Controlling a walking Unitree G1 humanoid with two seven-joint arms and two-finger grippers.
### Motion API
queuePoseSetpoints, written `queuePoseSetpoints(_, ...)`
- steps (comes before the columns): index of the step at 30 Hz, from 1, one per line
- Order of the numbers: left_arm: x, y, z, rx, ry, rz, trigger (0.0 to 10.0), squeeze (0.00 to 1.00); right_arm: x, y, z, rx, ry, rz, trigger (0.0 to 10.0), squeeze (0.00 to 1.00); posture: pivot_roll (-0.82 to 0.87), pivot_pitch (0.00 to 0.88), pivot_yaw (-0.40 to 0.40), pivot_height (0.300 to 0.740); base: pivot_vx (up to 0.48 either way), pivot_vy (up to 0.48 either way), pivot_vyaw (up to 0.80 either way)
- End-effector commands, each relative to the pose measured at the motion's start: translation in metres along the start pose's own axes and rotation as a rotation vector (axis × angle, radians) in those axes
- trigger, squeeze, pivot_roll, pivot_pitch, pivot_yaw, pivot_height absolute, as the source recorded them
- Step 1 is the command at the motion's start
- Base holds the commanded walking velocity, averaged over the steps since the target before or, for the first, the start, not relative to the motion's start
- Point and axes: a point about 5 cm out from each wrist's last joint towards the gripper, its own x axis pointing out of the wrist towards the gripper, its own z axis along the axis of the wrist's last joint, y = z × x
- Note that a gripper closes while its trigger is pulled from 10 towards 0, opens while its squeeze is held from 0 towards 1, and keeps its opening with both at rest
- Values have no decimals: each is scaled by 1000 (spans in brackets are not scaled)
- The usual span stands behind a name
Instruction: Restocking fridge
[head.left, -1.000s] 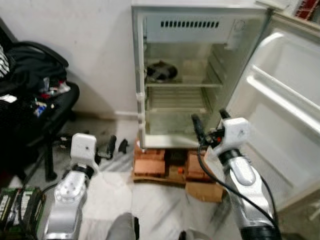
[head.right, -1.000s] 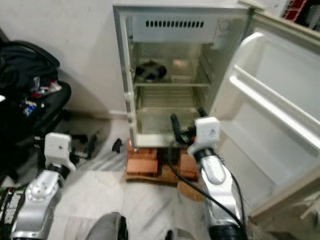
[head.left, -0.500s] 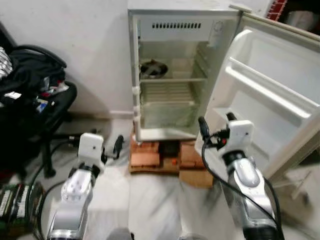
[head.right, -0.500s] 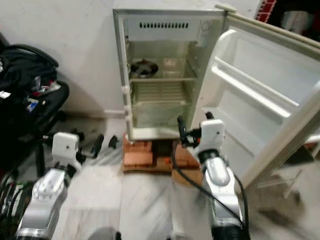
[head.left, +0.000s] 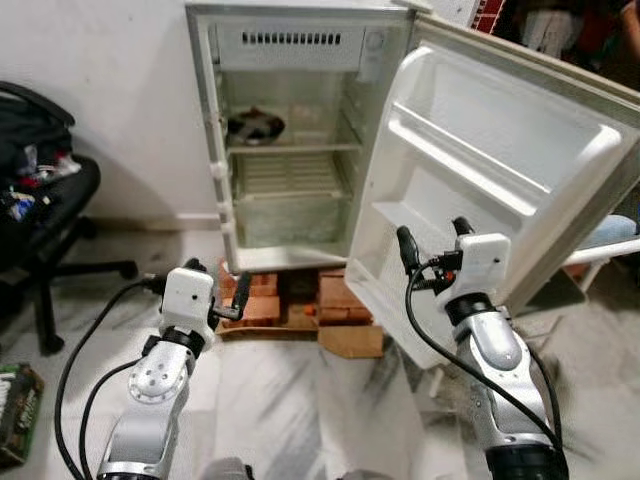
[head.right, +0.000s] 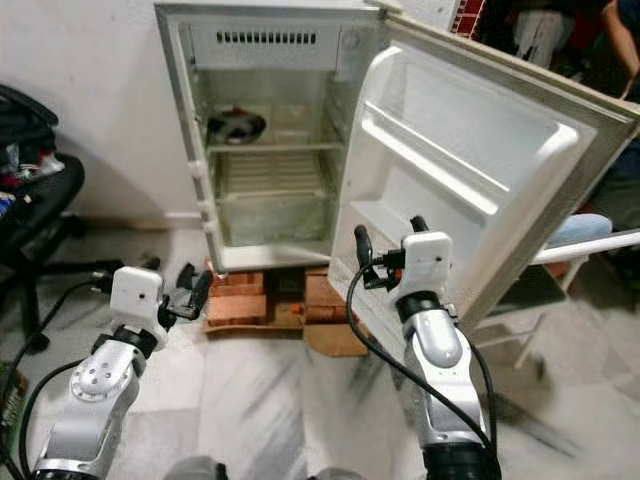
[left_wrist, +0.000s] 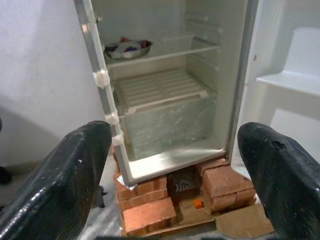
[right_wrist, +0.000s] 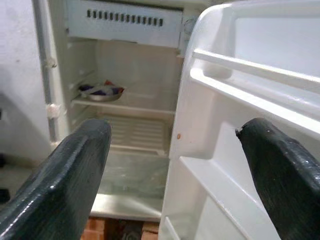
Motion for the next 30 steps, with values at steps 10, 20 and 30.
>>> queuePoseSetpoints(10, -4, 2, -3, 21, 16, -3, 10000, 0, 1, 18, -1, 71, 22, 239, 10000, 0, 48, 15, -70, 740, 0, -480, 0)
queuePoseSetpoints(20, -7, 4, -5, 19, 28, 0, 10000, 0, -17, 23, -35, 66, 277, 469, 10000, 0, 55, 19, -74, 740, 0, -384, 0)
queuePoseSetpoints(30, -16, 15, -12, 0, 86, 86, 10000, 0, 18, -15, -23, -36, 209, 165, 10000, 0, 77, 42, -69, 740, 0, 0, 0)
